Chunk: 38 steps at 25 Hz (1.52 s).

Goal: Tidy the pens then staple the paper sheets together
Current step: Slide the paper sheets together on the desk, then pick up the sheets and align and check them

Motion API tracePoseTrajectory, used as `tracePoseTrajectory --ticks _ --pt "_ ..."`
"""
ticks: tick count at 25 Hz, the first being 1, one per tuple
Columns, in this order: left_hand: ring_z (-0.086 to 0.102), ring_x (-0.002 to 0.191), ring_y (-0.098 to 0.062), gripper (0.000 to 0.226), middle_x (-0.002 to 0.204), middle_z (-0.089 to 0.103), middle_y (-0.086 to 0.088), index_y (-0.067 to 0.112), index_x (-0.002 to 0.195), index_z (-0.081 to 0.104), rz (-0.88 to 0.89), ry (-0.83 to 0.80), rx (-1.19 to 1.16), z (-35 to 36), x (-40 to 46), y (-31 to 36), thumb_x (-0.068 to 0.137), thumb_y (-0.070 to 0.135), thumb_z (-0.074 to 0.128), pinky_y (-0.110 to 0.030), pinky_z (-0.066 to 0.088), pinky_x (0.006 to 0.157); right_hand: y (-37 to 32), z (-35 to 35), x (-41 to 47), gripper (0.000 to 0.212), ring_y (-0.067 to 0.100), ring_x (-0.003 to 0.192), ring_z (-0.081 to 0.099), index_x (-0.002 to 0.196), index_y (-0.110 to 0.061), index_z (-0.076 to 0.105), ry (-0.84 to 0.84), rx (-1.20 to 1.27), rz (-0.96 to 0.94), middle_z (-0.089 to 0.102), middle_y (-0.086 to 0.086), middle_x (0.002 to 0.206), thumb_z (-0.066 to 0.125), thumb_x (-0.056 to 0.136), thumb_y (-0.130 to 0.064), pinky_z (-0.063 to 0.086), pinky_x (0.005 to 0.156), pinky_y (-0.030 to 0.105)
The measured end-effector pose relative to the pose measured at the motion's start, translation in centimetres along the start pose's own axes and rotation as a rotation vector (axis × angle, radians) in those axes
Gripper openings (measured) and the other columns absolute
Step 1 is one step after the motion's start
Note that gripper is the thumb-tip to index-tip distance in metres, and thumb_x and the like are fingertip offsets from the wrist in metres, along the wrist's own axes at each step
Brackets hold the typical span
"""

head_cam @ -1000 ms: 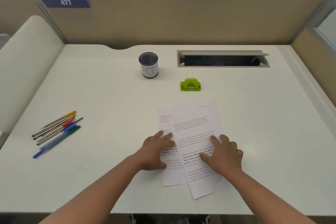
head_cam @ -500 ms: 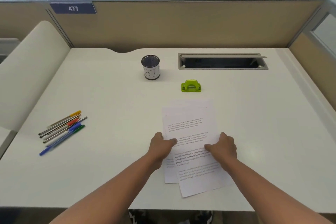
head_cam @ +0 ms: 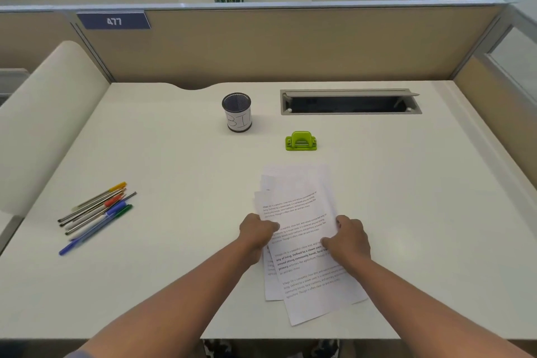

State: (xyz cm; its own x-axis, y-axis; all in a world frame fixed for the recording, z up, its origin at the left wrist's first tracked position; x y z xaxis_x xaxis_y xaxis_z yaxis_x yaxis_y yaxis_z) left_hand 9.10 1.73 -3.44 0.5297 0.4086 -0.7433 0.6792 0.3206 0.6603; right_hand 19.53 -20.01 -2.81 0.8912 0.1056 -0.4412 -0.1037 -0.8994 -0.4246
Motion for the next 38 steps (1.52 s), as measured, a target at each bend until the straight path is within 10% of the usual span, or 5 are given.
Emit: tracePoseTrajectory --ticks 7,12,19,25,38 --pt "0.067 0.103 -0.029 0.039 0.119 0.064 -0.01 0.011 0.119 0.048 0.028 0.042 0.018 0.4 0.0 0.1 0.084 0.003 0.065 -0.047 0.06 0.086 0.1 0.0 -0.1 0.056 0.031 0.11 0.057 0.128 -0.017 0.054 -0.033 -0.027 -0.021 0.048 0.008 0.127 0.073 0.077 -0.032 0.052 0.089 0.04" --pt "0.073 0.083 -0.022 0.02 0.099 0.076 -0.003 0.01 0.107 0.069 0.027 -0.045 -0.046 0.1 0.2 0.1 0.093 0.0 0.061 -0.024 0.056 0.051 0.1 0.2 -0.3 0.048 0.029 0.109 0.057 0.12 -0.019 0.056 -0.035 -0.012 -0.056 0.049 0.006 0.127 0.073 0.077 -0.031 0.052 0.087 0.041" --pt "0.069 0.102 -0.021 0.029 0.115 0.068 0.002 0.026 0.112 0.055 0.196 -0.017 0.012 0.7 -0.4 0.7 0.095 0.002 0.052 -0.042 0.059 0.086 0.1 0.5 -0.7 0.06 0.029 0.119 0.052 0.133 -0.017 0.053 -0.047 0.007 -0.055 0.046 0.006 0.135 0.074 0.079 -0.033 0.049 0.093 0.042" --pt "0.071 0.098 -0.015 0.025 0.112 0.072 0.006 0.028 0.12 0.061 0.542 -0.028 0.176 0.0 -2.9 4.4 0.1 0.016 0.051 -0.041 0.062 0.084 -0.5 -1.1 0.0 0.085 0.021 0.134 0.047 0.15 -0.018 0.039 -0.09 0.426 -0.09 0.042 0.005 0.15 0.085 0.078 -0.026 0.045 0.107 0.044" --pt "0.073 0.097 -0.016 0.018 0.107 0.076 0.006 0.033 0.106 0.069 0.824 -0.064 -0.153 -2.8 -7.7 12.8 0.099 0.019 0.061 -0.026 0.06 0.074 -7.5 -10.6 -0.8 0.028 0.023 0.1 0.073 0.105 -0.016 0.075 -0.143 1.123 -0.5 0.077 0.008 0.111 0.069 0.088 0.004 0.058 0.083 0.029"
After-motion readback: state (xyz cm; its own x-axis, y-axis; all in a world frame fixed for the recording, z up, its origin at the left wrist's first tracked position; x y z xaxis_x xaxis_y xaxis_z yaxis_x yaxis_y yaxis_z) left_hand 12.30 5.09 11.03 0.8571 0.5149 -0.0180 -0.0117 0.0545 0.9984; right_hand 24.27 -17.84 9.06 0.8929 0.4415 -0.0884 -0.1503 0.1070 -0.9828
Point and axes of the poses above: each hand's wrist, its own x-axis towards the middle knuckle, its own z-axis out of the palm, y = z × x, the point moved 7 cm from there along x, towards the middle knuckle
